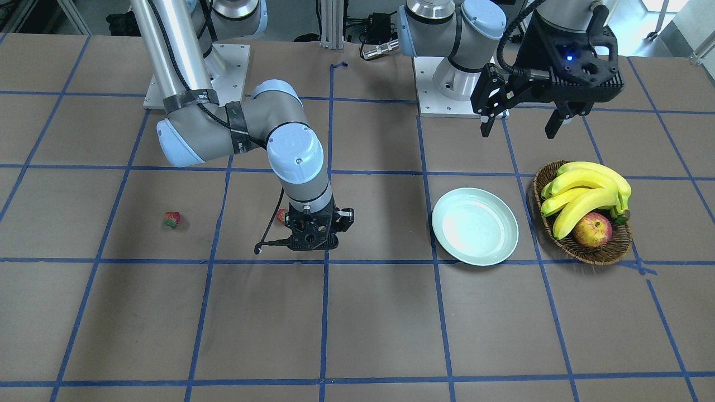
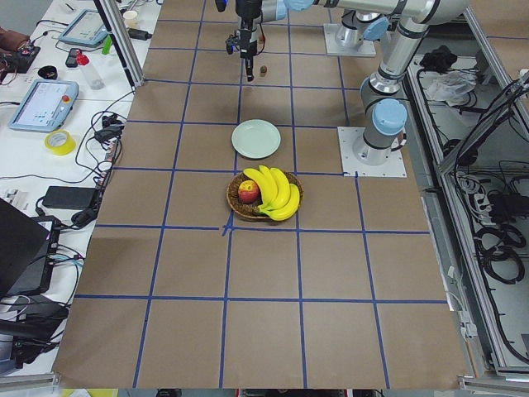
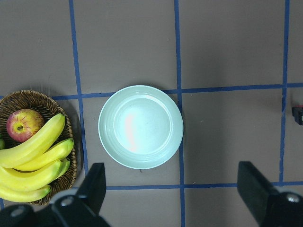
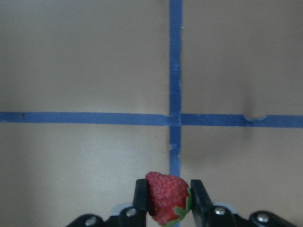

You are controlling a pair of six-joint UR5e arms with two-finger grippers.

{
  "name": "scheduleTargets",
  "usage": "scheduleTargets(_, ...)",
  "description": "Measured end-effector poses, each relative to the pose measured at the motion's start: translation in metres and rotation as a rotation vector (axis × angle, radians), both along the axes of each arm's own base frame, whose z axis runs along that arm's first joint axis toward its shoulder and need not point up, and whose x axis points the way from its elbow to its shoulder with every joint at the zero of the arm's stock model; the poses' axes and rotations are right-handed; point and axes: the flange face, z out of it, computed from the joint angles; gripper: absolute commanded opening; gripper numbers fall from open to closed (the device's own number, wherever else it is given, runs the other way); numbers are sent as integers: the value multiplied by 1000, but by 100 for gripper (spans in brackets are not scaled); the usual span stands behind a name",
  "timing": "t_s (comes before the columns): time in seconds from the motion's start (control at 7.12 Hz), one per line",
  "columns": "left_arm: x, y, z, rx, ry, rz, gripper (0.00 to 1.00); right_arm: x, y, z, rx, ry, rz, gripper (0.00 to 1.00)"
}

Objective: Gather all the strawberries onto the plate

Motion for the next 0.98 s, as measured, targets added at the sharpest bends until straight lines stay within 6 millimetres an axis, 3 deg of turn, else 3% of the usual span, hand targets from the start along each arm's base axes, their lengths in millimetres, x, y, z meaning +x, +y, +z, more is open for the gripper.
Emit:
scheduleTargets(0.14,0,0,0,0,1,0,100,21,5,0,2,-21,-11,5)
scheduleTargets(0.28,0,0,0,0,1,0,100,45,9,-6,7,-33,-13,25)
scheduleTargets(0.42,0,0,0,0,1,0,100,64,12,-18,23,-44,-7,81)
scheduleTargets(0.56,0,0,0,1,1,0,100,76,15,-30,44,-57,2,100)
scheduleTargets(0.7,0,0,0,1,0,0,100,82,14,-31,50,-71,7,100)
scheduleTargets(0.98,0,0,-1,1,0,0,100,86,5,-13,27,-81,30,100)
